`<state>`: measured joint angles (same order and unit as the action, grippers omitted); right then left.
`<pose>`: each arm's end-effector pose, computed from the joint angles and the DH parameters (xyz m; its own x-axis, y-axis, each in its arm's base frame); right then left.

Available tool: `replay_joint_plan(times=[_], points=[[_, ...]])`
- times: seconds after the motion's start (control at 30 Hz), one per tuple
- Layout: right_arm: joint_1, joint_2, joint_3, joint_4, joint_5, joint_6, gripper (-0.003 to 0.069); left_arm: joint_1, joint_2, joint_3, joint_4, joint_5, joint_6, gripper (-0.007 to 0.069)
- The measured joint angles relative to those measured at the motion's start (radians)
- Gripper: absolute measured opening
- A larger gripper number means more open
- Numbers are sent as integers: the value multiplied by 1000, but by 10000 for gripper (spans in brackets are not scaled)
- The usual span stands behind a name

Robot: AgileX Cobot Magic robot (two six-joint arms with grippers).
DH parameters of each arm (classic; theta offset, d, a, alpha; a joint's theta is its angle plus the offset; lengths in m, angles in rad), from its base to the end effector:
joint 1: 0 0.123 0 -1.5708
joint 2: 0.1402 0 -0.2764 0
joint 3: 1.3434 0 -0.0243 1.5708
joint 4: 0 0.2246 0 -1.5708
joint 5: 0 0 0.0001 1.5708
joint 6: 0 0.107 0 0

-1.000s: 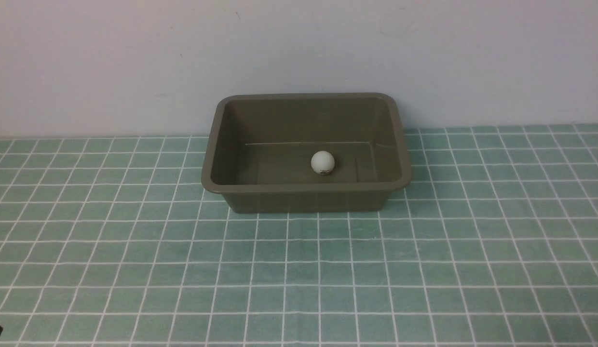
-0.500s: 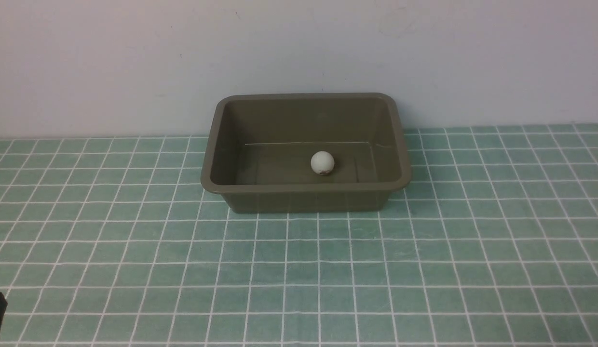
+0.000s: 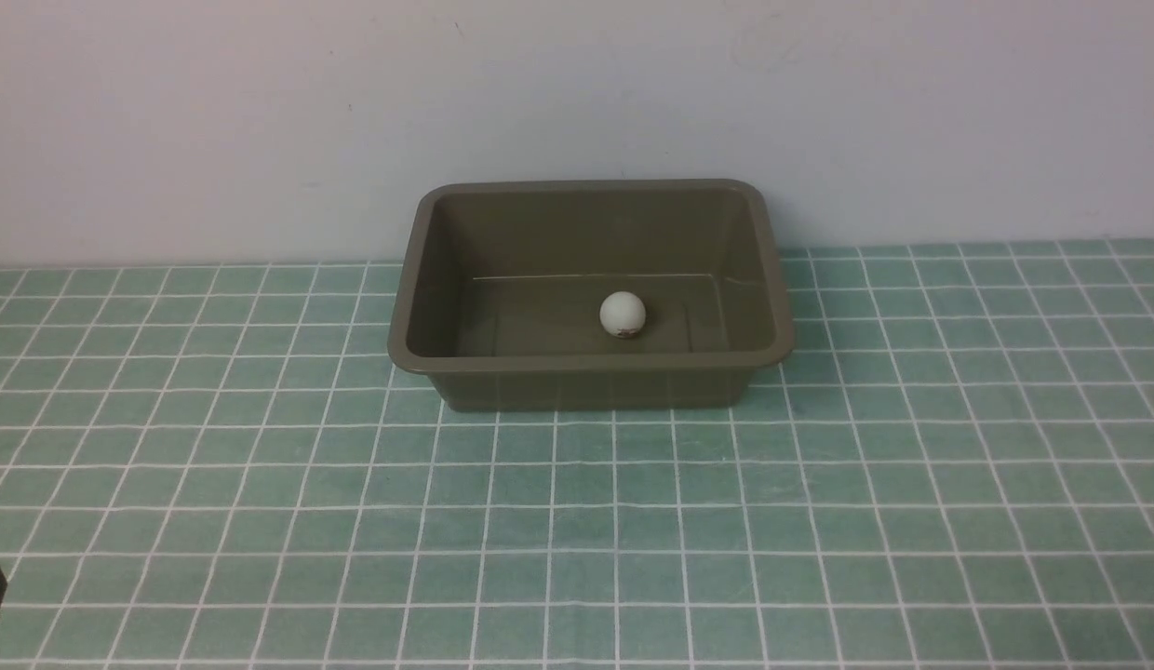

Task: Put the table tennis balls in the box on the green coffee tablecloth.

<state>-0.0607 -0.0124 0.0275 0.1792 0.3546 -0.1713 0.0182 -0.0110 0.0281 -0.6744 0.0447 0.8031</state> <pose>0.0511 0.0035 0.1693 -0.2732 0.0136 -0.9619 0.0003 0.9999 0.0140 0.0552 -0.0020 0.2023 0.0361 0.1295 -0.9909 0.0051 0.9915 0.1297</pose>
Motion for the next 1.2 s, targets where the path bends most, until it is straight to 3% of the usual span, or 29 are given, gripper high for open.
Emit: replay_joint_plan(times=[0.23,0.37,0.47,0.6,1.2], points=[[0,0,0,0,0,0,-16,0,0,0,100,21,-78,-4],[0,0,0,0,0,0,-16,0,0,0,224,76,-203,-4],[0,0,0,0,0,0,-16,0,0,0,329,135,-373,-4],[0,0,0,0,0,0,-16,0,0,0,401,169,-484,-4],[0,0,0,0,0,-5,-16,0,0,0,410,186,-512,-4]])
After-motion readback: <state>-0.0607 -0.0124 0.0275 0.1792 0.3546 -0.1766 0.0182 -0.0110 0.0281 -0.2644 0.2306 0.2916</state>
